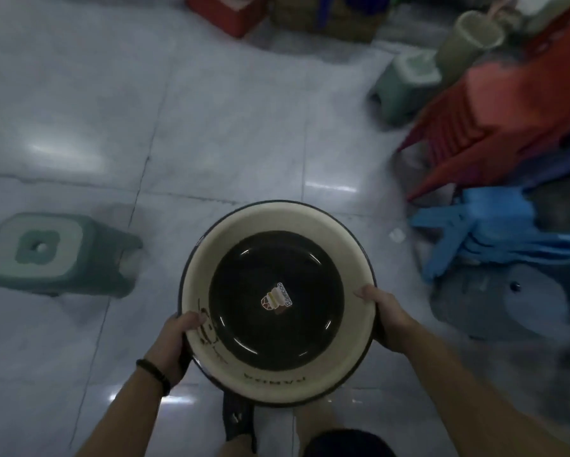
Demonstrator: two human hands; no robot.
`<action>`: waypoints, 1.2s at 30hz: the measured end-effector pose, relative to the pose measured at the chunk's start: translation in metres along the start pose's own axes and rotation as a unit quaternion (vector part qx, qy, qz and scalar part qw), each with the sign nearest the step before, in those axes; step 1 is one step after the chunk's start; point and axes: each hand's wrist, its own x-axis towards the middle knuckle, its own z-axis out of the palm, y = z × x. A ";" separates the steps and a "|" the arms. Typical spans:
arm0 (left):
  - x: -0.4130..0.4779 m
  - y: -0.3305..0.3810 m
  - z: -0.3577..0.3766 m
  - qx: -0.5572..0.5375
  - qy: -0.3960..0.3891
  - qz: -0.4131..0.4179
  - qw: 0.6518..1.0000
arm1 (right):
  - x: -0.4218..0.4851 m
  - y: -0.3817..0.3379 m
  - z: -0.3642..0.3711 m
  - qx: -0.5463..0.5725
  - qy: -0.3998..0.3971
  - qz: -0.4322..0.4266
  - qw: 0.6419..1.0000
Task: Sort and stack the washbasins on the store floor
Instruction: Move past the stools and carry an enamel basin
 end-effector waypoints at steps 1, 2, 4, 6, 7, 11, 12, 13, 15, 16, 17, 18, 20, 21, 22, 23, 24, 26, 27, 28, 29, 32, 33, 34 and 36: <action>-0.016 0.017 0.014 0.029 -0.020 0.007 0.999 | -0.032 -0.005 -0.011 0.020 0.015 -0.019 1.000; -0.034 0.034 0.030 0.053 -0.039 0.017 0.998 | -0.063 -0.007 -0.021 0.043 0.033 -0.037 0.998; -0.065 0.065 0.067 0.096 -0.085 0.031 0.991 | -0.120 -0.005 -0.041 0.097 0.071 -0.060 0.991; -0.094 0.088 0.113 0.139 -0.125 0.040 0.982 | -0.171 0.003 -0.062 0.133 0.114 -0.080 0.981; -0.110 0.096 0.137 0.152 -0.137 0.042 0.978 | -0.195 0.010 -0.072 0.158 0.135 -0.084 0.975; -0.161 0.117 0.240 0.202 -0.170 0.034 0.964 | -0.278 0.024 -0.109 0.252 0.242 -0.079 0.934; -0.171 0.117 0.267 0.228 -0.177 0.032 0.957 | -0.295 0.030 -0.120 0.272 0.260 -0.082 0.923; -0.178 0.115 0.293 0.252 -0.185 0.032 0.949 | -0.311 0.036 -0.133 0.291 0.280 -0.087 0.911; -0.189 0.106 0.346 0.278 -0.207 0.030 0.938 | -0.337 0.053 -0.164 0.337 0.316 -0.092 0.882; -0.192 0.099 0.375 0.290 -0.216 0.028 0.932 | -0.349 0.062 -0.182 0.360 0.330 -0.093 0.868; -0.197 0.091 0.403 0.303 -0.227 0.021 0.925 | -0.360 0.071 -0.198 0.382 0.342 -0.090 0.854; -0.204 0.082 0.433 0.317 -0.238 0.020 0.918 | -0.370 0.080 -0.217 0.399 0.355 -0.085 0.841; -0.219 0.060 0.494 0.328 -0.262 0.023 0.908 | -0.389 0.100 -0.257 0.424 0.374 -0.077 0.821; -0.226 0.048 0.526 0.332 -0.270 0.024 0.904 | -0.398 0.110 -0.280 0.434 0.385 -0.073 0.811; -0.234 0.035 0.558 0.341 -0.273 0.023 0.899 | -0.407 0.121 -0.304 0.445 0.397 -0.067 0.800; -0.239 0.021 0.589 0.350 -0.279 0.020 0.894 | -0.416 0.132 -0.329 0.454 0.407 -0.063 0.790; -0.244 0.007 0.621 0.352 -0.287 0.016 0.891 | -0.424 0.143 -0.354 0.464 0.413 -0.063 0.781; -0.254 -0.023 0.682 0.357 -0.304 0.007 0.883 | -0.440 0.164 -0.407 0.476 0.424 -0.065 0.768; -0.259 -0.039 0.712 0.354 -0.310 0.005 0.882 | -0.445 0.175 -0.435 0.478 0.427 -0.065 0.764; -0.264 -0.053 0.740 0.355 -0.311 0.004 0.881 | -0.450 0.186 -0.462 0.482 0.429 -0.066 0.761; -0.268 -0.068 0.767 0.352 -0.318 0.000 0.880 | -0.455 0.194 -0.488 0.488 0.431 -0.068 0.756; -0.274 -0.107 0.844 0.349 -0.335 -0.011 0.875 | -0.466 0.218 -0.563 0.509 0.446 -0.077 0.732; -0.274 -0.118 0.871 0.353 -0.342 -0.015 0.870 | -0.469 0.223 -0.587 0.515 0.448 -0.082 0.726; -0.274 -0.128 0.897 0.359 -0.349 -0.018 0.865 | -0.471 0.228 -0.612 0.521 0.450 -0.086 0.720; -0.268 -0.146 0.955 0.366 -0.362 -0.026 0.857 | -0.476 0.234 -0.661 0.525 0.457 -0.090 0.713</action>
